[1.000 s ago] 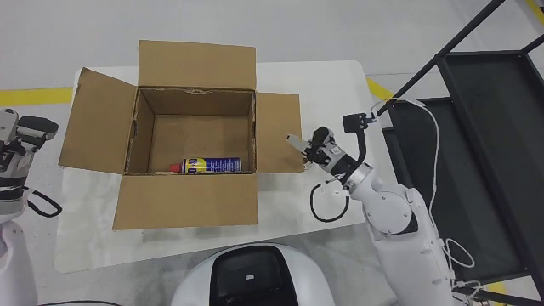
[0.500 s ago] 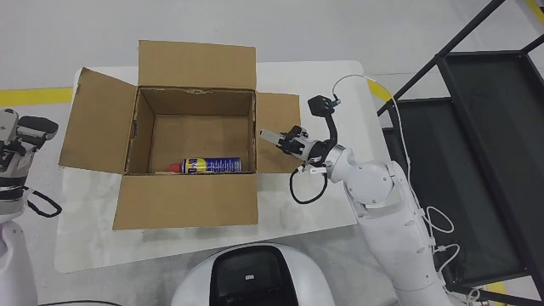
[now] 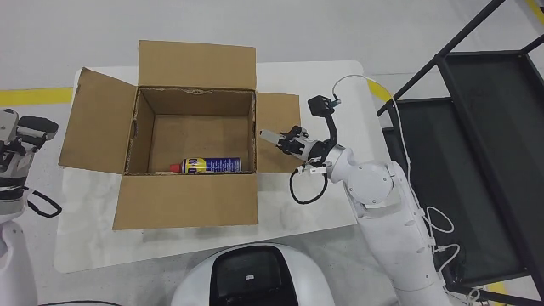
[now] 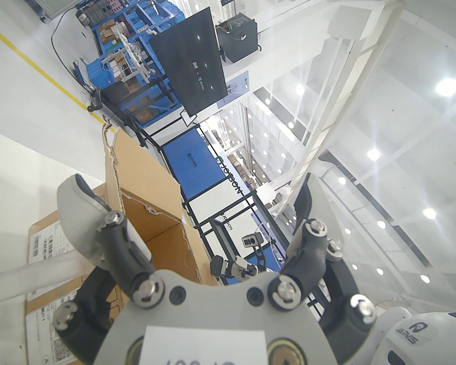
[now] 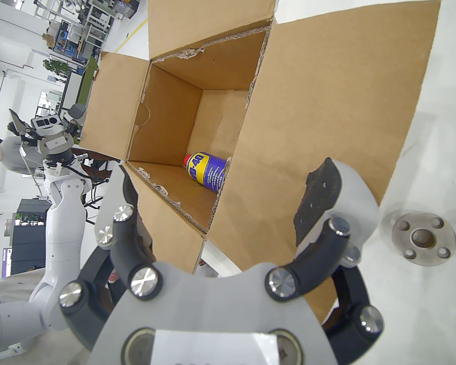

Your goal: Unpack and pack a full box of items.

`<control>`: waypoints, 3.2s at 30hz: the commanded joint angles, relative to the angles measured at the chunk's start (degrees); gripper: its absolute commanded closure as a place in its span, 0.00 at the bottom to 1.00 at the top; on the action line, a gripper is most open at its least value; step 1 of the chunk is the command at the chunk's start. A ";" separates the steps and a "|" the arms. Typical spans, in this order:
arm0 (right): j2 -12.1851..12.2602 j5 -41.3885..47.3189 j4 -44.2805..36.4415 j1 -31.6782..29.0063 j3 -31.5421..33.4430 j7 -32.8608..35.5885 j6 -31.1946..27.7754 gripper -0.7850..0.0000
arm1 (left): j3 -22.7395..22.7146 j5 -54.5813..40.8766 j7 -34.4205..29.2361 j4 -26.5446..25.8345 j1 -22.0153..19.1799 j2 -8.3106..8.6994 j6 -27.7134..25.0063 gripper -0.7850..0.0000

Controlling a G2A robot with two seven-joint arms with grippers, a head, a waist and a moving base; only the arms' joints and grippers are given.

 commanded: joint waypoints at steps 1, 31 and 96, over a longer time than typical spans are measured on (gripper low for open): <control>-0.08 11.78 1.44 0.68 0.86 0.84 -2.40 0.00 | 0.00 0.00 0.00 0.00 0.00 0.00 0.00 0.00; -5.47 35.06 37.68 43.48 -25.77 2.20 24.43 0.00 | 0.00 0.00 0.00 0.00 0.00 0.00 0.00 0.00; -17.38 -13.04 49.78 66.07 -63.68 36.68 -8.15 0.00 | 0.00 0.00 0.00 0.00 0.00 0.00 0.00 0.00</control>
